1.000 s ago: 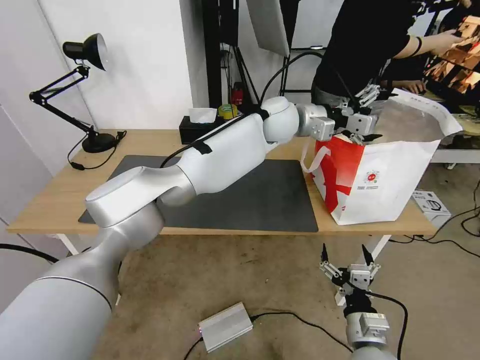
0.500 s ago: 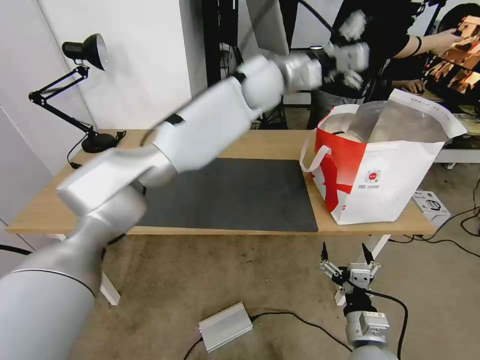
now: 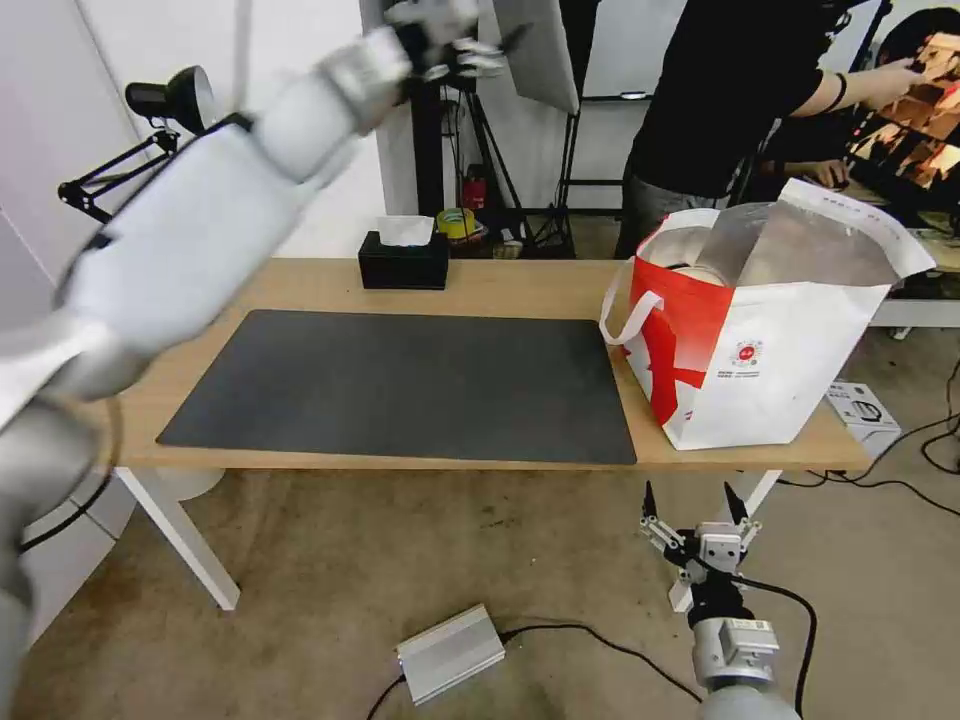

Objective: Pick up the trash from the table and place it into the takeout bag.

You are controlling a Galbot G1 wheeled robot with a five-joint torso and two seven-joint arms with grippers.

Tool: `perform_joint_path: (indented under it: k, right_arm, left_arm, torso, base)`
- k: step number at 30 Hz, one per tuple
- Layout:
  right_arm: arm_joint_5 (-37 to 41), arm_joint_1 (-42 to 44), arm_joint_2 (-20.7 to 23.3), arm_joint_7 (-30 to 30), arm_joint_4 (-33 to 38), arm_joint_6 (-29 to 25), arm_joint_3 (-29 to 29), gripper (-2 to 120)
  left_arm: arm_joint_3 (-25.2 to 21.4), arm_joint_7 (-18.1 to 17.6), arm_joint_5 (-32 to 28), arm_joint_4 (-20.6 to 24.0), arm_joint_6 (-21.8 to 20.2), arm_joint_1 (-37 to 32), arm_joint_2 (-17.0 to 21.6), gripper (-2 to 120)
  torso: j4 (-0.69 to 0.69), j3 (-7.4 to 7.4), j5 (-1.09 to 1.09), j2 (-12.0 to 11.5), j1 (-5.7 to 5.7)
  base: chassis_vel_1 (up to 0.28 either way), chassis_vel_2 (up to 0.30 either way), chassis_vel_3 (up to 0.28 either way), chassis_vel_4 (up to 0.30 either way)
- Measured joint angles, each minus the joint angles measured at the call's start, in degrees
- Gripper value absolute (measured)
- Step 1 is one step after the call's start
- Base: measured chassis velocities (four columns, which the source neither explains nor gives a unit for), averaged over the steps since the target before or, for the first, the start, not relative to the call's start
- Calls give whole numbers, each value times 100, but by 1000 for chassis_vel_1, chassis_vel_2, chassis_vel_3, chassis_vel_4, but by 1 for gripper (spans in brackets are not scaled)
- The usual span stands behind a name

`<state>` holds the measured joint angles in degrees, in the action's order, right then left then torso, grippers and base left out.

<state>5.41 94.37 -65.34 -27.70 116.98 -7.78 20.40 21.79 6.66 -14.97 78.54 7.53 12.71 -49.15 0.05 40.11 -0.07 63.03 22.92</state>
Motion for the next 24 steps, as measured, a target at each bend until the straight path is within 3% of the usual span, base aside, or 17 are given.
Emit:
perform_joint_path:
  k: [3, 4, 7, 8, 9, 11, 13, 14, 15, 19, 20, 24]
  right_arm:
    - [2, -22, 3, 1, 9, 16, -2, 100]
    - [2, -22, 3, 1, 9, 16, -2, 100]
    - [11, -28, 14, 2, 53, 71, 1, 100]
    - [15, -35, 20, 3, 66, 90, 2, 100]
    - [15, -35, 20, 3, 66, 90, 2, 100]
    - [16, -56, 28, 9, 71, 105, -10, 100]
    - [16, -62, 30, 22, 72, 110, -18, 100]
    - [16, -62, 30, 22, 72, 110, -18, 100]
    - [16, -62, 30, 24, 72, 111, -20, 100]
    - [19, -70, 39, 27, 65, 113, -25, 100]
    - [19, -70, 39, 27, 65, 113, -25, 100]
    - [35, -13, 79, 29, 78, 113, 16, 100]
  left_arm:
    - [-414, -69, -178, 619, -176, -593, 605, 100]
    - [-414, -69, -178, 619, -176, -593, 605, 100]
    - [-1064, -153, -281, 1191, -383, -1577, 1116, 100]
    - [-1504, -200, -316, 1430, -457, -2133, 1293, 100]
    - [-1504, -200, -316, 1430, -457, -2133, 1293, 100]
    - [-2353, -279, -348, 1857, -546, -3060, 1593, 100]
    - [-2872, -407, -390, 2176, -586, -3857, 1785, 100]
    - [-2872, -407, -390, 2176, -586, -3857, 1785, 100]
    - [-3155, -456, -399, 2317, -595, -4259, 1820, 100]
    - [-4441, -533, -398, 2838, -605, -5842, 1839, 100]
    - [-4441, -533, -398, 2838, -605, -5842, 1839, 100]
    - [-5421, -682, -318, 3214, -592, -7128, 1531, 100]
  torso:
    - [-6, -1, 7, 0, -1]
    - [-6, -1, 7, 0, -1]
    - [-7, -1, 6, 0, -1]
    - [-6, 0, 1, 0, -1]
    - [-6, 0, 1, 0, -1]
    - [-4, -1, 5, -1, -1]
    - [0, -2, 8, 0, -3]
    - [0, -2, 8, 0, -3]
    - [-2, -1, 2, 0, -2]
    - [-7, -1, 8, 0, -1]
    - [-7, -1, 8, 0, -1]
    - [-4, -1, 6, 0, -1]
  base:
    - [0, 0, 0, 0]
    - [0, 0, 0, 0]
    - [0, 0, 0, 0]
    - [0, 0, 0, 0]
    - [0, 0, 0, 0]
    - [0, 0, 0, 0]
    - [0, 0, 0, 0]
    - [0, 0, 0, 0]
    - [0, 0, 0, 0]
    - [0, 0, 0, 0]
    - [0, 0, 0, 0]
    - [0, 0, 0, 0]
